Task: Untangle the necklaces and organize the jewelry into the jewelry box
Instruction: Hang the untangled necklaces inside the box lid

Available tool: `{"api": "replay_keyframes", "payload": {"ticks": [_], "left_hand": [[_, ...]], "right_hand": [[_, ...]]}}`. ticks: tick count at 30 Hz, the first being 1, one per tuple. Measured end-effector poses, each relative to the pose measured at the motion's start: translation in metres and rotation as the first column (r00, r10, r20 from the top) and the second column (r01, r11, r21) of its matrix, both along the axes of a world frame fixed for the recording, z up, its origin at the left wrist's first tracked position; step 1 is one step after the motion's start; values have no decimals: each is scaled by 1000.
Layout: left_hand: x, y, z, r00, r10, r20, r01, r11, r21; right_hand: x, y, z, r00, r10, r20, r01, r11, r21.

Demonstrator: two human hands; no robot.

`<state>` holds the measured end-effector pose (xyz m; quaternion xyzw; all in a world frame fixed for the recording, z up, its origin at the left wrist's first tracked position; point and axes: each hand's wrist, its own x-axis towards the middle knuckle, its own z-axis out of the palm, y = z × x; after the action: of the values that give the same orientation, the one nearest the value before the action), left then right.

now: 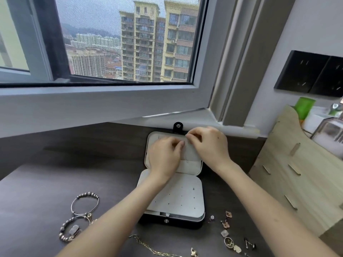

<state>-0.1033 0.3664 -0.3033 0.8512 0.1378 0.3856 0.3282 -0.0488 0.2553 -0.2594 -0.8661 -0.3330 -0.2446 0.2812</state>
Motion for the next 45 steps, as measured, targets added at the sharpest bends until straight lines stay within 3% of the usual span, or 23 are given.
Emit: {"api": "replay_keyframes", "payload": {"ticks": [2, 6, 12, 18, 22, 24, 27, 30, 33, 35, 37, 39, 45], "left_hand": [[3, -1, 2, 997, 73, -19, -74, 996, -44], [11, -5, 2, 986, 168, -17, -166, 983, 77], [19, -11, 7, 966, 255, -37, -241, 947, 215], [6, 0, 1, 954, 245, -172, -137, 869, 476], [-3, 7, -6, 944, 286, -163, -147, 810, 568], [-7, 8, -11, 944, 294, -151, -159, 805, 572], [-9, 9, -19, 948, 262, -183, -120, 822, 557], [-7, 13, -23, 960, 155, -232, -31, 886, 463], [-8, 16, -28, 966, 100, -237, 2, 919, 394], [-11, 17, -29, 973, 61, -221, 26, 927, 373], [-13, 16, -28, 977, 29, -213, 48, 936, 349], [-13, 16, -29, 977, 15, -215, 59, 940, 336], [-13, 16, -27, 972, 38, -232, 45, 939, 342]], "right_hand": [[0, -1, -3, 993, -105, 45, 103, 993, 50], [-5, 3, -18, 966, -257, 22, 255, 964, 73], [-8, 15, -26, 948, -316, 27, 311, 943, 113], [-13, 4, -27, 939, -343, 3, 334, 913, -234], [-15, -3, -26, 945, -328, 9, 315, 898, -308], [-14, -4, -21, 954, -292, -63, 275, 942, -194], [-7, -1, -10, 944, -112, -310, 146, 985, 88], [-7, 6, -1, 838, 135, -528, 91, 920, 380], [-8, 11, 0, 771, 247, -587, 113, 854, 508], [-6, 13, -3, 821, 174, -544, 113, 884, 454], [-5, 9, -6, 901, -11, -433, 122, 966, 229], [-8, 4, -9, 941, -122, -315, 147, 987, 57], [-17, -6, -11, 960, -122, -251, 119, 992, -26]]}}
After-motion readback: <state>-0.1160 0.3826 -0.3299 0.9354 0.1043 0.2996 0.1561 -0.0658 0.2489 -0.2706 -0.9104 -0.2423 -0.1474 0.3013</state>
